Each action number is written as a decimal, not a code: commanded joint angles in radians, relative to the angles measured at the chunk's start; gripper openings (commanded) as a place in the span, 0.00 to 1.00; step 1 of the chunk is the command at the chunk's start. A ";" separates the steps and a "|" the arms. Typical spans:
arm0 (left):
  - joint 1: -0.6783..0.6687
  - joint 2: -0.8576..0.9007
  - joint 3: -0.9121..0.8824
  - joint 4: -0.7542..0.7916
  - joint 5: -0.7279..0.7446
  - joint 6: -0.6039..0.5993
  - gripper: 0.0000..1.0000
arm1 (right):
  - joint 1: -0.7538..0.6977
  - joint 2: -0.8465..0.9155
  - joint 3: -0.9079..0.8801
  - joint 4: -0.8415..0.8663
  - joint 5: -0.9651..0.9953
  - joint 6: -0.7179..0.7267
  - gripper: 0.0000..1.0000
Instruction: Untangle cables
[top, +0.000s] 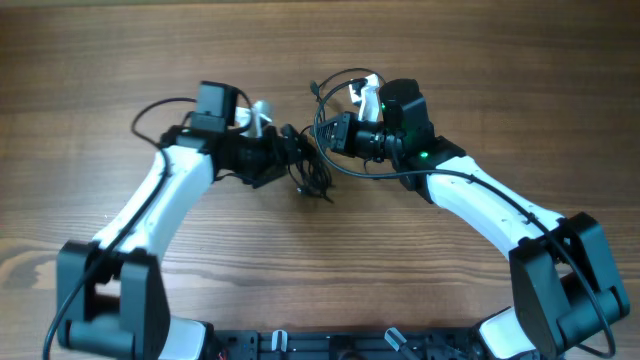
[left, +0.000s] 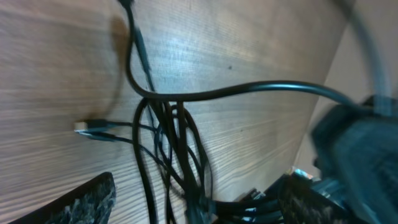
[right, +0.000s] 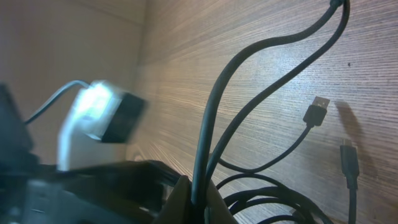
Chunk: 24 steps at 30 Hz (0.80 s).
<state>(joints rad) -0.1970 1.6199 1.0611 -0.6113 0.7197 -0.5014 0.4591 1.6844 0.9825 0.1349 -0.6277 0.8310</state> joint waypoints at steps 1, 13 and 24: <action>-0.072 0.105 -0.010 0.036 0.031 -0.091 0.82 | -0.002 -0.028 0.006 0.007 -0.017 -0.020 0.05; 0.101 0.150 -0.010 0.145 0.023 -0.079 0.04 | -0.104 -0.102 0.006 -0.248 0.079 -0.106 0.05; 0.302 0.044 -0.010 0.118 0.590 0.694 0.04 | -0.325 -0.196 0.006 -0.628 0.375 -0.227 0.60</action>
<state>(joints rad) 0.0631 1.6844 1.0386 -0.4995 1.3079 0.0143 0.1810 1.4879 1.0016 -0.5499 -0.2306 0.8349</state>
